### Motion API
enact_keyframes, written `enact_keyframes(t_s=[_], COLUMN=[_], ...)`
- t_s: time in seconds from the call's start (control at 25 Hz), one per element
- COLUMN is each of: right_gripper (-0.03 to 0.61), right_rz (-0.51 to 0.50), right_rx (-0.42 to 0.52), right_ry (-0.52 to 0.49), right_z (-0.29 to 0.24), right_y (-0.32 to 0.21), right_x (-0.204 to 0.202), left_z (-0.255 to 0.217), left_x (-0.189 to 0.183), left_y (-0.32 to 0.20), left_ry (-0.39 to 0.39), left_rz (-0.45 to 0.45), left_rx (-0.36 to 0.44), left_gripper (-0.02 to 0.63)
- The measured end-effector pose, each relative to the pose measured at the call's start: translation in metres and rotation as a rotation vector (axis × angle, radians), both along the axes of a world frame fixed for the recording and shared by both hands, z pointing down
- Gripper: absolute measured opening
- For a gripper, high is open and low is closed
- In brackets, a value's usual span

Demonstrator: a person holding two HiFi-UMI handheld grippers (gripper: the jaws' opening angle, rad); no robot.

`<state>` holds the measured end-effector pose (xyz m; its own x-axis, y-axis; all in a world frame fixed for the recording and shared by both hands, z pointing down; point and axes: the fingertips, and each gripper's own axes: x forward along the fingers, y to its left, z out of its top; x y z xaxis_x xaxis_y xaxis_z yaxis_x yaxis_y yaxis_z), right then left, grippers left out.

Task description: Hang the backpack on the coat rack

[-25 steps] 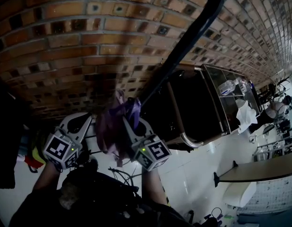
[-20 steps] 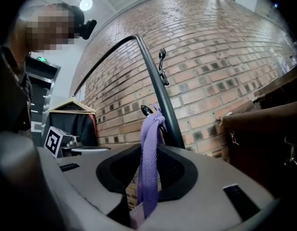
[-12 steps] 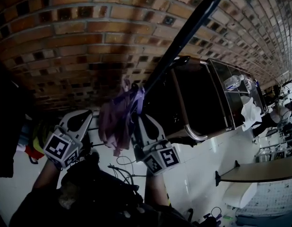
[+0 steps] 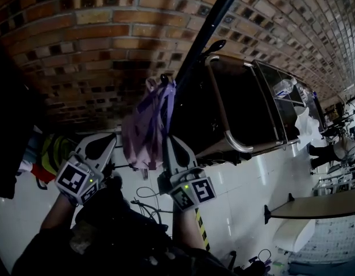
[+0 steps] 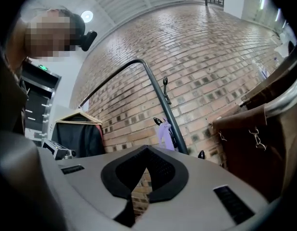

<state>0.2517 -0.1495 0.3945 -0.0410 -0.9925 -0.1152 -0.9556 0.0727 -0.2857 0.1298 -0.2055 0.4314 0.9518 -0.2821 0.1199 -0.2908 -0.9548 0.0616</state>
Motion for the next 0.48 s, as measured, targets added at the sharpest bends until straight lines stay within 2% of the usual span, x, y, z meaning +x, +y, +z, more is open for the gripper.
enact_keyframes(t_s=[0.24,0.48], right_gripper=[0.003,0.003], right_rz=[-0.045,-0.062], right_rx=[-0.043,-0.054], right_ry=[0.045,0.061], right_z=[0.004,0.003], right_y=[0.022,0.039], right_x=[-0.03,-0.041], left_z=[-0.004,-0.011], left_x=[-0.015,-0.025], left_y=[0.032,0.051], left_ry=[-0.004,0.009], left_rz=[-0.003,-0.007], left_rx=[0.027,0.026], left_gripper=[0.031,0.031])
